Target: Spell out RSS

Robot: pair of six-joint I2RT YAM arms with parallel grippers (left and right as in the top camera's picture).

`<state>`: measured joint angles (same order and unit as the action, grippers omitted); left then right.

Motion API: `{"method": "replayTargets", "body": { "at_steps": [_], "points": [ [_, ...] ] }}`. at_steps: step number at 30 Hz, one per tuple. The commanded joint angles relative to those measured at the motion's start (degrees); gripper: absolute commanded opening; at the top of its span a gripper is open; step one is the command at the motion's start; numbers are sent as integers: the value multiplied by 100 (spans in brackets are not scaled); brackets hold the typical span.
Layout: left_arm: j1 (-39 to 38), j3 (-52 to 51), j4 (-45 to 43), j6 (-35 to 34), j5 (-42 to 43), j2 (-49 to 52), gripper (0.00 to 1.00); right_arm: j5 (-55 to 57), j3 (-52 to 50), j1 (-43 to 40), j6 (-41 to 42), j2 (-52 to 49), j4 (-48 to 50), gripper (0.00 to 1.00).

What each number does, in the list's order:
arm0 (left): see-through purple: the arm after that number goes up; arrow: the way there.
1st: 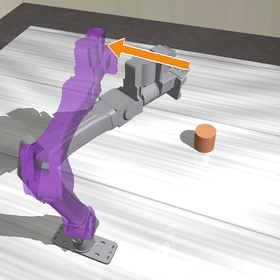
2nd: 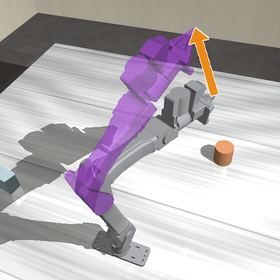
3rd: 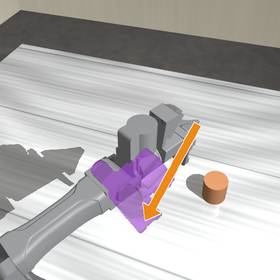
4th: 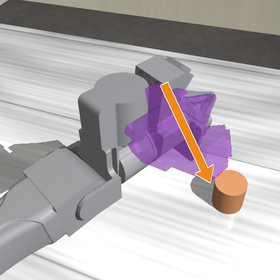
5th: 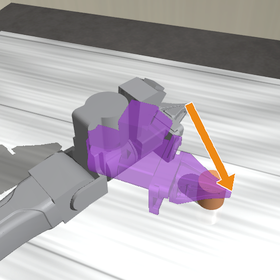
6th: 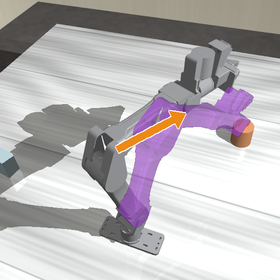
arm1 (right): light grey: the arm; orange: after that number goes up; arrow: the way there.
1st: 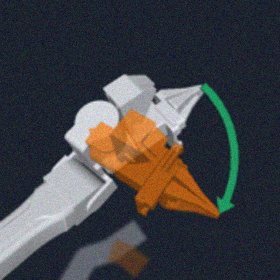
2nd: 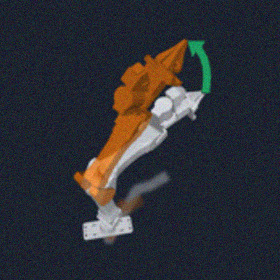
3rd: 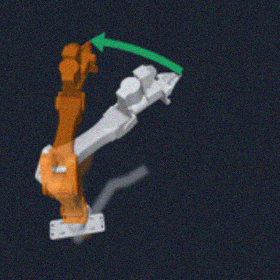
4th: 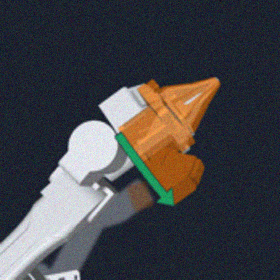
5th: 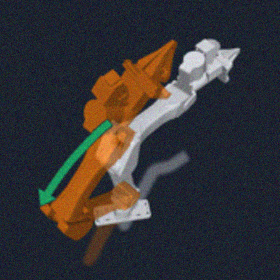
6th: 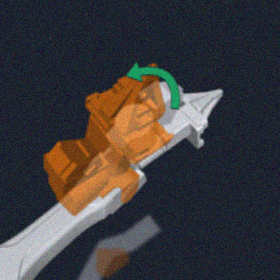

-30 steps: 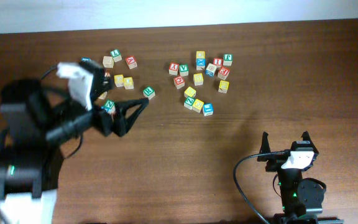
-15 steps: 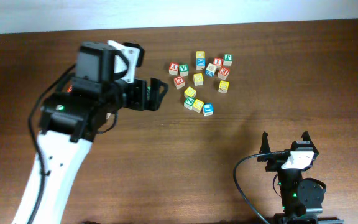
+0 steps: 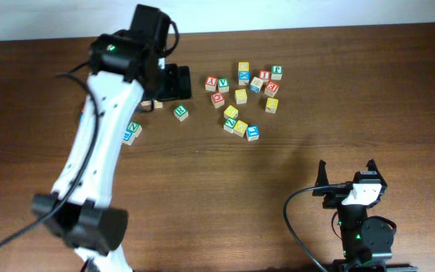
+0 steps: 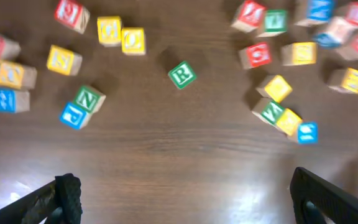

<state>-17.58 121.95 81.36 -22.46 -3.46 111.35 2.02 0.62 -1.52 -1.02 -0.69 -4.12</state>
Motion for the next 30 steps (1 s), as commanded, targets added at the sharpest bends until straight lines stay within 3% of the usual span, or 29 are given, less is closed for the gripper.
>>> {"method": "replayTargets", "body": {
  "at_steps": [1, 4, 20, 26, 27, 30],
  "points": [
    [-11, 98, 28, -1622, -195, 538, 99, -7, -31, -39, 59, 48, -44, 98],
    [4, 98, -170, -1956, -195, 800, 99, -9, -31, -39, 59, 48, -44, 98],
    [35, 98, -503, -1950, -197, 2361, 99, -9, -31, -39, 59, 48, -44, 98],
    [35, 98, -780, -1646, -94, 2754, 99, -9, -31, -39, 59, 48, -44, 98],
    [50, 98, -833, -1631, -59, 2809, 98, -9, -31, -39, 59, 48, -44, 98],
    [101, 98, -920, -1633, -33, 2881, 80, -9, -31, -39, 59, 48, -44, 98]
  ]
}}
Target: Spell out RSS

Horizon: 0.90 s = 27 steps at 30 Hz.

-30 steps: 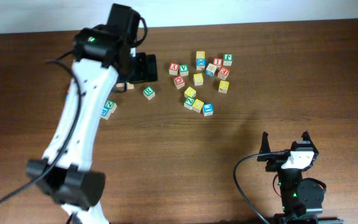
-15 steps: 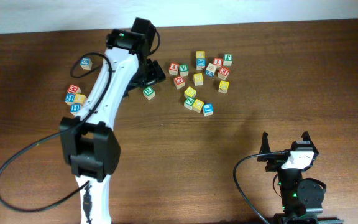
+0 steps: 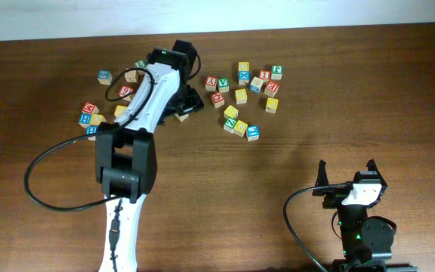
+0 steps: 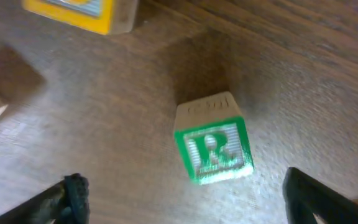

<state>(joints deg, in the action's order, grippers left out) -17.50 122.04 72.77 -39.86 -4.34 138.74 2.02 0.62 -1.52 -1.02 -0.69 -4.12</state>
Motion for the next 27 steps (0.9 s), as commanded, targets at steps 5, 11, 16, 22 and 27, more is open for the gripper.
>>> {"method": "replayTargets", "body": {
  "at_steps": [5, 11, 16, 22, 27],
  "points": [
    [79, 83, -212, 109, 177, 155, 72, -9, -31, -39, 59, 48, -44, 98],
    [74, 81, -391, 85, 179, 435, 68, -9, -31, -39, 59, 48, -44, 98],
    [85, 81, -507, 85, 179, 549, 60, -7, -31, -39, 59, 48, -44, 98],
    [85, 81, -592, 83, 188, 549, 52, -9, -31, -39, 59, 48, -44, 98],
    [98, 81, -636, 39, 205, 546, 39, -9, -31, -39, 59, 48, -44, 98]
  ]
}}
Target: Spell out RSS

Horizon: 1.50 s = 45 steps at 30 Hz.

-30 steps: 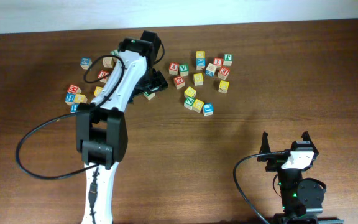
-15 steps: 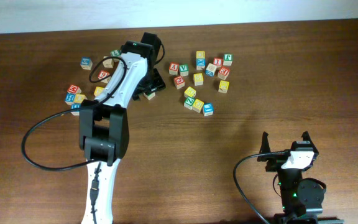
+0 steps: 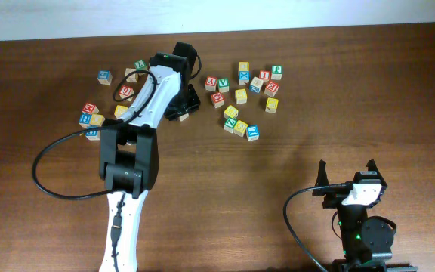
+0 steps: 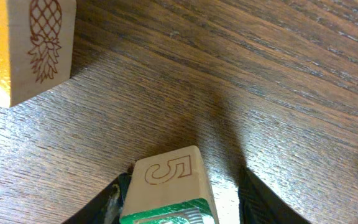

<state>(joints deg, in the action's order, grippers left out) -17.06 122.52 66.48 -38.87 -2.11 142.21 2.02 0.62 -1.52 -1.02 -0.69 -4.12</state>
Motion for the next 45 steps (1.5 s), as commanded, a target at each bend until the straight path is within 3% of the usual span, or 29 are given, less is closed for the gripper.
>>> {"method": "replayTargets", "body": {
  "at_steps": [1, 3, 12, 20, 29, 34, 45],
  "points": [
    [74, 33, -4, -55, 0, 199, 38, -9, -31, -39, 59, 48, -44, 98],
    [107, 33, -4, -55, 138, 199, 31, -9, -31, -39, 59, 48, -44, 98],
    [116, 33, 15, -44, 260, 181, 27, -9, -31, -39, 59, 48, -44, 98],
    [127, 35, 295, 721, 278, -339, 26, -9, -31, -39, 59, 48, -44, 98],
    [258, 33, 1495, 1493, 278, -1523, 27, -9, -31, -39, 59, 48, -44, 98],
    [452, -24, 2232, 1810, 245, -1596, 25, -9, -31, -39, 59, 48, -44, 98],
    [686, -437, 2905, 2229, 494, -1681, 25, -7, -31, -39, 59, 48, -44, 98]
  ]
}}
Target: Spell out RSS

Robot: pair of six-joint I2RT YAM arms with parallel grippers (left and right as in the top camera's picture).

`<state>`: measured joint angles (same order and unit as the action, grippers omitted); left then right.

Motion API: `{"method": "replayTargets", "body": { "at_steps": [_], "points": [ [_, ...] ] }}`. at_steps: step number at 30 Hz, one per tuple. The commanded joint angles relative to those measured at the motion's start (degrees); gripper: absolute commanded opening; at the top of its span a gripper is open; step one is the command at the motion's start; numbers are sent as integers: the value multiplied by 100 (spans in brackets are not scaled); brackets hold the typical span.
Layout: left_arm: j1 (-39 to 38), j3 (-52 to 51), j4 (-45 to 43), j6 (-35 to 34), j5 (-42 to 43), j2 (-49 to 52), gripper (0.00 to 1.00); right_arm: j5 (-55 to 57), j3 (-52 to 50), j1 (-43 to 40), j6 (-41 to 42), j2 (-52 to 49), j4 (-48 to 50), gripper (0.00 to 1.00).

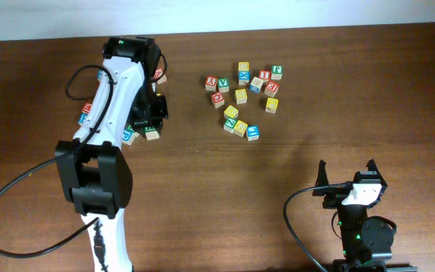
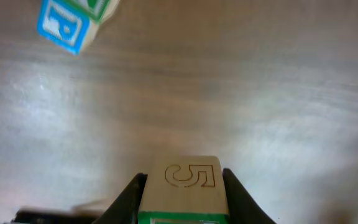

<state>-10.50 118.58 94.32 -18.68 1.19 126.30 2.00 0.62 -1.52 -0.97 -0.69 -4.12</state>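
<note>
My left gripper [image 1: 152,125] is shut on the green R block [image 2: 184,186], whose wooden side engraved with a 5 faces the wrist camera. In the overhead view the block [image 1: 152,134] shows just below the gripper, over bare wood at the left. Whether it touches the table cannot be told. A blue P block [image 2: 64,28] and a green block beside it lie just to its left. The S blocks cannot be picked out at this size. My right gripper [image 1: 347,181] stands open and empty at the front right.
A cluster of several letter blocks [image 1: 242,97] lies at the back middle. More blocks [image 1: 87,115] lie at the left, partly hidden under my left arm [image 1: 119,83]. The table's far edge [image 1: 278,29] runs along the top.
My left gripper, shut on the R block, has moved left and toward the front, from beside the middle cluster to next to the blue and green pair. The right arm has not moved.
My left gripper was open high above the blocks with the green R block in view. Then it was low over that block, still open. Then it was shut on it on the table. Now it holds the block further left and forward.
</note>
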Motion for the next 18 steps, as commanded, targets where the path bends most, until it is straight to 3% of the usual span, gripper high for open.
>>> {"method": "replayTargets", "body": {
  "at_steps": [1, 8, 12, 18],
  "points": [
    [31, -44, 184, 210, 164, -175, 25, -7, -31, -39, 55, 48, -44, 98],
    [31, -234, 243, 249, 164, -1246, 25, -7, -31, -39, 55, 48, -44, 98],
    [57, -1390, 17, 247, 164, -2568, 26, -7, -31, -39, 55, 48, -44, 98],
    [57, -3528, -1637, 247, 162, -3965, 33, -7, -31, -39, 55, 48, -44, 98]
  ]
}}
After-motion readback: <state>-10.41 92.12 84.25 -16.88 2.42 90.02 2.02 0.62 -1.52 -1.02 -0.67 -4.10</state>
